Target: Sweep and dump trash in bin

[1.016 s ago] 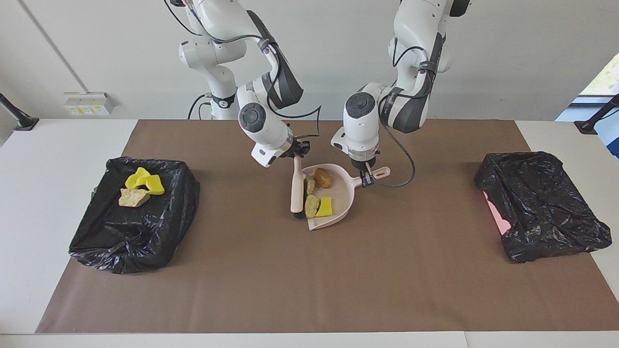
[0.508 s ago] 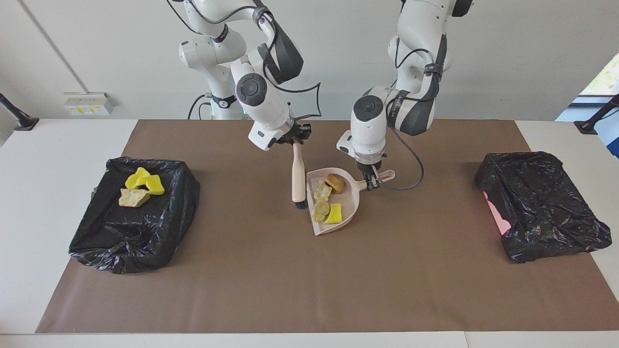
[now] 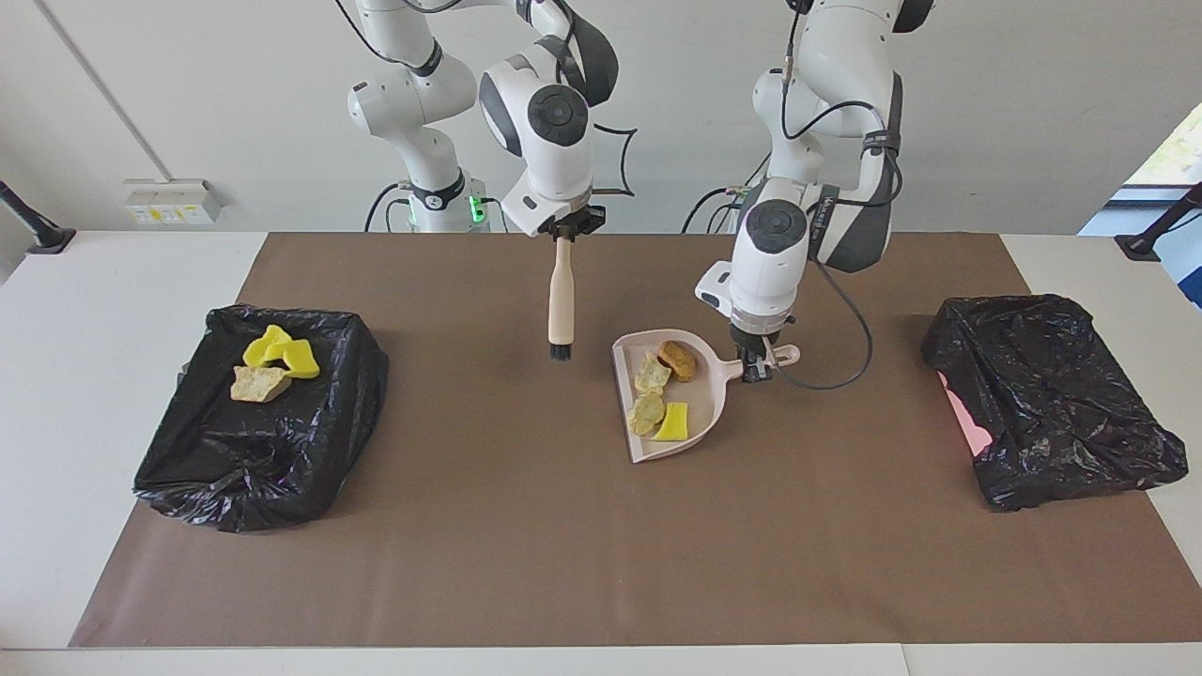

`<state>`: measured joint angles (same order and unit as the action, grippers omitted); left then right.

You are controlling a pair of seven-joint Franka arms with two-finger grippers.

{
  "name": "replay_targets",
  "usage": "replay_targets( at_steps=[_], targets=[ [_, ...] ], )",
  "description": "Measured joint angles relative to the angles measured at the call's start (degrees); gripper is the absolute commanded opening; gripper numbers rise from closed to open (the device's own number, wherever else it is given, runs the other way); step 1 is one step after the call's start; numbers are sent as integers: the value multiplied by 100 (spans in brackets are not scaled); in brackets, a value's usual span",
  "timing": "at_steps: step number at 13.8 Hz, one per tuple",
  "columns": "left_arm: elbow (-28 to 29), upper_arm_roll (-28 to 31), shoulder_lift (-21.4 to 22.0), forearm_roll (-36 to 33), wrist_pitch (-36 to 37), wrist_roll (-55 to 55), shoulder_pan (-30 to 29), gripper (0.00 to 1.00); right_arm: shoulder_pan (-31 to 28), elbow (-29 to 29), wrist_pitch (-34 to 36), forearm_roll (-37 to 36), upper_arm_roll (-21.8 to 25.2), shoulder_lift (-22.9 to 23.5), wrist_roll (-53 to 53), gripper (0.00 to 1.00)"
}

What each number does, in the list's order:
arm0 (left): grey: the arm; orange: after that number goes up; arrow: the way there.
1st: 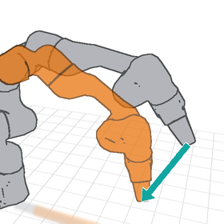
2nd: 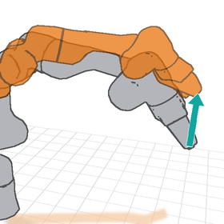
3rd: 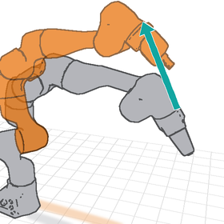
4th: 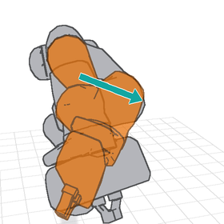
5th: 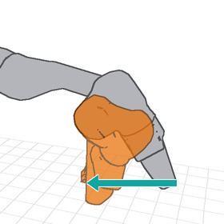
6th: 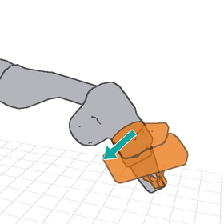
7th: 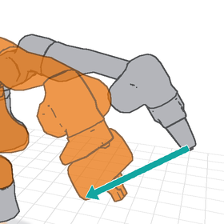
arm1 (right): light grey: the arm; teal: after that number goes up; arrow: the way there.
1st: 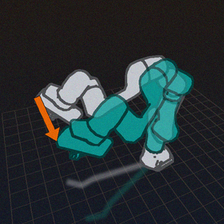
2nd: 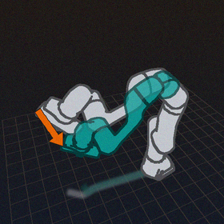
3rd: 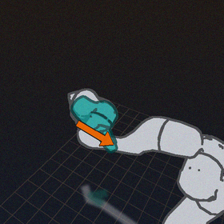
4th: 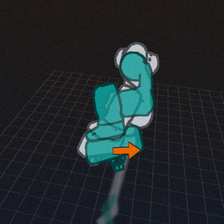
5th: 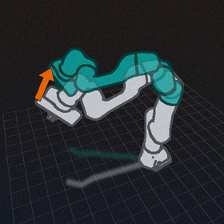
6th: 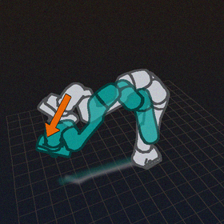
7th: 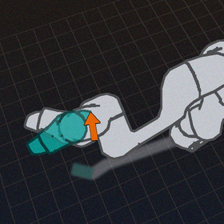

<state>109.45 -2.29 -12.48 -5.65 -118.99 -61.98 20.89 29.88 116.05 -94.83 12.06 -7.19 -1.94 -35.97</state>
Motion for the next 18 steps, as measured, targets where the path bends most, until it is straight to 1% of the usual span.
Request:
replay_targets(
  at_steps=[2,5,8,10,13,15,17,18],
  targets=[
    [-63,13,204,50,-3,-524,-393,0,348,373,-485,171,-19,-42,-319,0],
    [-152,40,657,258,55,-1350,-1206,0,697,1001,-1155,353,-29,-41,-406,0],
    [-413,97,933,525,563,-1884,-2024,0,911,1425,-1743,392,-25,-43,-599,0],
    [-642,119,964,680,748,-2364,-2615,0,1094,1648,-2086,399,-27,-43,-752,0],
    [-823,143,957,1241,761,-3114,-3693,0,1147,1773,-2158,402,-27,-59,-754,0],
    [-929,173,949,1324,747,-3445,-4341,0,1193,1806,-2239,402,-27,-63,-754,0],
    [-1002,264,946,1292,677,-3533,-4693,0,1205,1829,-2326,402,-27,-64,-747,0],
    [-1016,335,942,1152,586,-3558,-4777,0,1205,1843,-2368,402,-27,-63,-743,0]
  ],
)
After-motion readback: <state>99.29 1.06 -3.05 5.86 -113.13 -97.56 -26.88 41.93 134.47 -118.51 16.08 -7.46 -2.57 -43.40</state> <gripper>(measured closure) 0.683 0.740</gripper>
